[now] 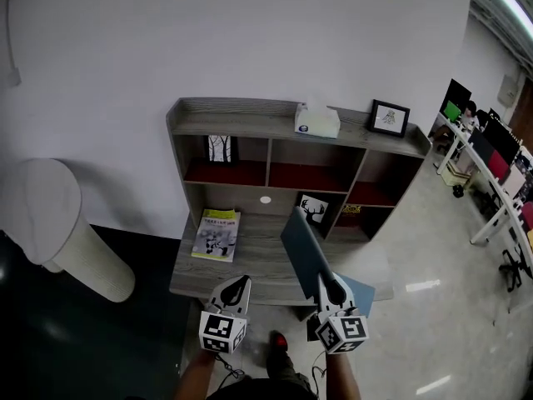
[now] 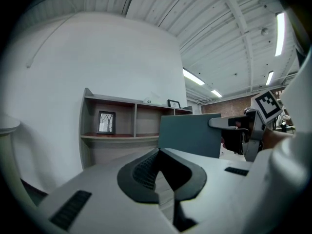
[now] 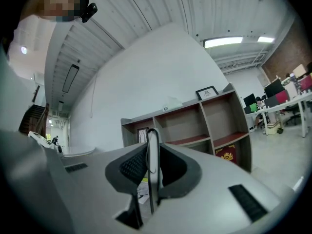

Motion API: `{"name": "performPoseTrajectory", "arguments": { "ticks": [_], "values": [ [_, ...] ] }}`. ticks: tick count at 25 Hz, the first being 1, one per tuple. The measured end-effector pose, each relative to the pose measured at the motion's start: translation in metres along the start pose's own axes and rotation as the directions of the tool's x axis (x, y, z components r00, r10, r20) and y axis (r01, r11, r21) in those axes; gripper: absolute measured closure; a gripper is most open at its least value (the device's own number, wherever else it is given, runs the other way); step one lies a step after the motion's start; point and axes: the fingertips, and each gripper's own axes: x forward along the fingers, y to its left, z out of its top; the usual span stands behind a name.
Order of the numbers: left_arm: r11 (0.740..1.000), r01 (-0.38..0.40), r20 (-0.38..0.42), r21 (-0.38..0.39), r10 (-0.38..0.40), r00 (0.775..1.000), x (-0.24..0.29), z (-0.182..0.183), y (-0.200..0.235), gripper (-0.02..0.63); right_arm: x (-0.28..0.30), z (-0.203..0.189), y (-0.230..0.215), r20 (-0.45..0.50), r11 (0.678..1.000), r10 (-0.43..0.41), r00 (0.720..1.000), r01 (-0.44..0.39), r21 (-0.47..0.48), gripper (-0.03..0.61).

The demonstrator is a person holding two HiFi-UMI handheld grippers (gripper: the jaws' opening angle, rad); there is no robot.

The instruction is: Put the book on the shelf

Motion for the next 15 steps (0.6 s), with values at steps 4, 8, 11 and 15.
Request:
{"name": "performPoseTrajectory", "arguments": {
  "ticks": [4,8,11,15],
  "values": [
    [1.000,-0.028,0.018,0.006,0.028,0.999,0.037,0.017,0.008,0.607,0.043,0.018,-0.021,0.027,1.000,0.029,0.999,-0.029,-0.004,0.508],
    [0.998,-0.065,0.033,0.017,0.065,0.997,0.067,0.034,0.020,0.607,0.084,0.034,-0.041,0.042,0.998,0.063,0.997,-0.062,-0.013,0.508],
    [0.996,-0.093,0.032,0.015,0.093,0.995,0.087,0.038,0.025,0.607,0.112,0.046,-0.057,0.055,0.997,0.081,0.995,-0.080,-0.015,0.508],
    [0.992,-0.128,0.026,0.015,0.127,0.992,0.106,0.040,0.029,0.607,0.145,0.060,-0.076,0.076,0.995,0.101,0.992,-0.101,-0.006,0.508]
  ]
}}
